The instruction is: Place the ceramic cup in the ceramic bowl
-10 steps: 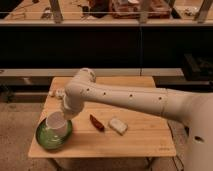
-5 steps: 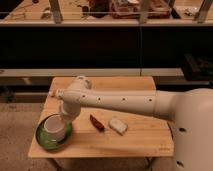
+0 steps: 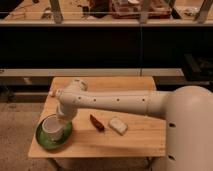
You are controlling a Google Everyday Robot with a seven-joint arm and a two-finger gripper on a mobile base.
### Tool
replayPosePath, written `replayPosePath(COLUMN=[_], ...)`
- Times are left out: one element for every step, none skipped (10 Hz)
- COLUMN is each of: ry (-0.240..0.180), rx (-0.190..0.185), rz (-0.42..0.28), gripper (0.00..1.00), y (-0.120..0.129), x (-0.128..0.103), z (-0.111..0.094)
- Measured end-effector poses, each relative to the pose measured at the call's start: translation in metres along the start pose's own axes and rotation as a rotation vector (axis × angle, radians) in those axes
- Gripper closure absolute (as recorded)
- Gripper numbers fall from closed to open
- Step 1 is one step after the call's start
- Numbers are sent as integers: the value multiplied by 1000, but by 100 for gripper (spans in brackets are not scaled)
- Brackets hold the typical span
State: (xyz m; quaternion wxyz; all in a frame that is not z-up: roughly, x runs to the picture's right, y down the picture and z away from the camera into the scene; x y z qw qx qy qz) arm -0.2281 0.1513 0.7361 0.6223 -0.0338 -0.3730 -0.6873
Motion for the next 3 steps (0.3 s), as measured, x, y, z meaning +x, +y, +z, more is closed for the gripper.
replayPosePath(ry=[8,24,27], rx=[0,-3,3], rz=[-13,-28,-38], gripper=[33,33,33], y=[-6,-12,-18], x=[2,6,8], z=[-3,-13,-23])
